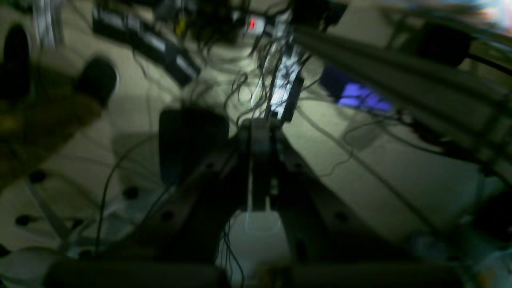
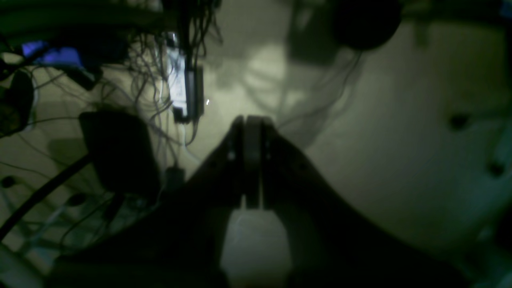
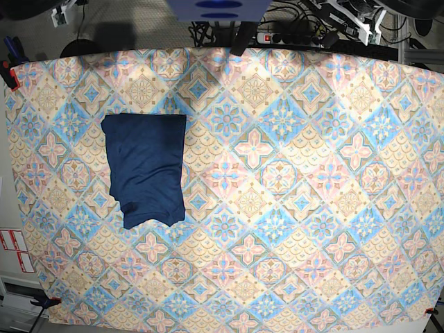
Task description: Fold the T-shirt properly
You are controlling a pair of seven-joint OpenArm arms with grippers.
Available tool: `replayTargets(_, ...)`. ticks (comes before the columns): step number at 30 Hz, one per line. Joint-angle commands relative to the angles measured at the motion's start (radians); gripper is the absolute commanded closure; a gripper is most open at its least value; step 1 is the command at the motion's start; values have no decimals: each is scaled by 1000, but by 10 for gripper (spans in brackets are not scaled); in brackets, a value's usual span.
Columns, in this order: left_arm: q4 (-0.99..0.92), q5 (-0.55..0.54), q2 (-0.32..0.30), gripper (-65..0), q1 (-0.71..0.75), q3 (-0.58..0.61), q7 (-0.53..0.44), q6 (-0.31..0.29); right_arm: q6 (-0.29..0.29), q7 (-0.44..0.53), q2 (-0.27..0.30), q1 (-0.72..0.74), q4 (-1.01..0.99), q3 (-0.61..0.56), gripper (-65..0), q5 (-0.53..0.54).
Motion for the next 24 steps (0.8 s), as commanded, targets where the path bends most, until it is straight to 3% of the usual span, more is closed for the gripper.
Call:
replayTargets(1,-28,2,-6,0,-7,11,7,1,1,-3,6,-20,-38,-2,0,-3)
replayTargets(5,-146,98,-43,0,-75,94,-3,1,1,2,60,17,-214,-52,0,-4)
replayTargets(11,-402,272,-43,0,-165,280,-227,9,1,5,92,159,-504,-109,0,-6)
replayTargets(14,-588,305,-38,0,-233,370,-313,10,1,8,95,251,-640,-146,0,-35)
replayTargets(18,-807,313,-14,0,-314,441,-423,10,-1,129,93,362,-828,-197,0,-105)
replayTargets(24,-1179,313,-6,0,-489,565,-642,12,-4,407,72,551,-1253,-230,0,-213)
